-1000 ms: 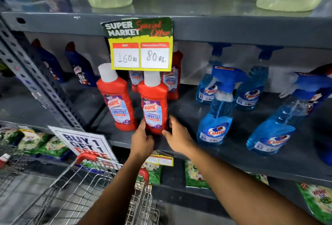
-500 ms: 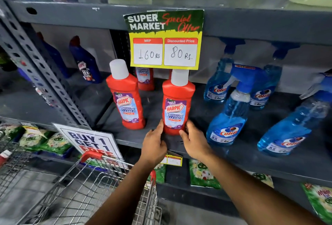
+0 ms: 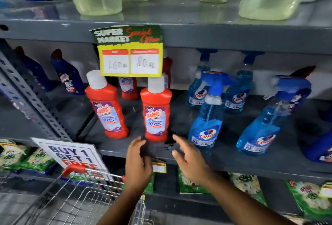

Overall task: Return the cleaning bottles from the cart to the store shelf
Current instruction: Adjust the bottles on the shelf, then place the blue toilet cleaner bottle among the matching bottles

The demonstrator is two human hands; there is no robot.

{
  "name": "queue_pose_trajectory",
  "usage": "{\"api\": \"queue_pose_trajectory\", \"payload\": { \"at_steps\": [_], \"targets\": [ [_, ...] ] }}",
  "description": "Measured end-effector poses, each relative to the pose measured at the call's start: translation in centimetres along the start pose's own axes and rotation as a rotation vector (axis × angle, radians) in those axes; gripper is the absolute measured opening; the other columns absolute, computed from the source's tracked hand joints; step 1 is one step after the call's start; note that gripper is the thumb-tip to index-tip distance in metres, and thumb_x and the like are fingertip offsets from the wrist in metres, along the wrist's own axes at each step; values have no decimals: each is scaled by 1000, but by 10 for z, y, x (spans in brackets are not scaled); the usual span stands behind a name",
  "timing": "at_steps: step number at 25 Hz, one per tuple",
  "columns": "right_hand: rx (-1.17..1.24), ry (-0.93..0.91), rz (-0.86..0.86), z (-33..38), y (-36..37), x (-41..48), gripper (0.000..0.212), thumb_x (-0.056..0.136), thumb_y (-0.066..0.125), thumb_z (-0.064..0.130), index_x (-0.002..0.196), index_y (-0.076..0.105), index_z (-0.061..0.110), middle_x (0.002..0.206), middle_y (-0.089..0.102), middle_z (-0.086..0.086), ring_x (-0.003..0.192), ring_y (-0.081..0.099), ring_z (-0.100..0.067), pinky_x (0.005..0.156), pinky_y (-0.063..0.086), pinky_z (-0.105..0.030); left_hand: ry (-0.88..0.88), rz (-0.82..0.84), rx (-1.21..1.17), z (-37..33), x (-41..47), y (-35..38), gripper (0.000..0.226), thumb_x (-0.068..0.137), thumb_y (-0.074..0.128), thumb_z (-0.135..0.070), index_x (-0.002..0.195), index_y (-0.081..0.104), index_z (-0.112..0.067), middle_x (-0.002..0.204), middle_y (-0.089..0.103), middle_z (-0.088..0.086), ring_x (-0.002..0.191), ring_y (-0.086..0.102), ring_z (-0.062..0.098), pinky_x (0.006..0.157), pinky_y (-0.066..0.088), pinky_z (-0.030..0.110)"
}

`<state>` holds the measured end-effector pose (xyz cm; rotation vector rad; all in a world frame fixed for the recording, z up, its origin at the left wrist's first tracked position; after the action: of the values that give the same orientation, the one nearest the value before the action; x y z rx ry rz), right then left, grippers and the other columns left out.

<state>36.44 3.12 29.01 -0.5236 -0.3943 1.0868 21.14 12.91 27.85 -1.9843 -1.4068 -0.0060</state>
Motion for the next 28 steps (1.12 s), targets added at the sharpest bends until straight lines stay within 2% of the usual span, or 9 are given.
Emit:
{"api": "queue_pose_trajectory", "payload": {
  "at_steps": [3,6,10,13,15,17,21,25,28],
  "targets": [
    [61,37,-31,-28,-60,-57,28,88,60,20,108,61,40,108,71,15,100,64,7,92,51,-20,155,40,-10,-39,-44,37,39,74,44,-14,111,52,-13,127,51,7,126,45,29,109,32,35],
    [33,154,-341,-83,-147,-110,24,82,67,23,84,65,47,86,74,20,80,66,9,73,48,-6,279,255,-163,-112,-71,101,40,78,48,-11,116,53,-21,129,54,0,129,44,12,110,33,27],
    [-1,253,-764,-140,-246,-171,27,81,66,1,94,58,24,93,70,-13,80,64,-4,71,41,1,248,671,-272,-212,-93,188,40,86,47,-16,123,52,-30,124,61,-7,115,51,-3,104,39,20],
    [20,233,-930,-168,-305,-183,51,78,61,-12,114,47,21,99,62,-8,96,64,-14,82,38,2,224,835,-239,-278,-104,258,59,85,45,-9,141,32,-20,149,37,0,134,31,2,113,20,16],
    [-61,230,-879,-188,-331,-171,64,72,64,-10,126,41,16,106,60,-10,107,56,-10,96,29,1,100,830,-225,-309,-98,291,70,82,43,-2,146,19,-16,155,21,0,141,18,6,112,11,15],
    [-77,251,-717,-206,-341,-156,79,71,66,11,139,28,7,126,55,-19,122,49,-24,106,28,-14,2,815,-235,-321,-88,316,71,76,43,3,143,24,-14,150,30,3,134,23,5,112,14,16],
    [-48,237,-539,-212,-339,-150,71,78,67,8,139,31,13,135,52,-10,123,51,-23,88,32,-17,-56,788,-334,-309,-84,344,74,57,39,-5,128,44,-25,130,57,5,120,53,19,110,38,43],
    [-34,195,-439,-213,-327,-143,74,79,65,10,142,28,21,134,56,-2,121,55,-21,87,35,-17,-147,626,-402,-293,-84,334,71,59,39,-2,108,49,-53,118,65,0,110,60,15,103,45,46],
    [-39,185,-416,-208,-319,-144,77,79,63,7,143,25,25,134,55,0,119,56,-20,88,35,-18,-121,611,-361,-287,-86,330,79,59,40,-3,118,42,-55,124,62,-5,115,57,14,103,45,46]
  ]
}}
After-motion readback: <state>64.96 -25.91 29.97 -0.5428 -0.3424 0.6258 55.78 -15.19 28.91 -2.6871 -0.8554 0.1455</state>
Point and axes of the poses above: each hand's wrist, its own x-axis towards the middle knuckle, its own y-axis out of the palm, z = x × y, the point moved 6 cm from there along x, towards the middle knuckle
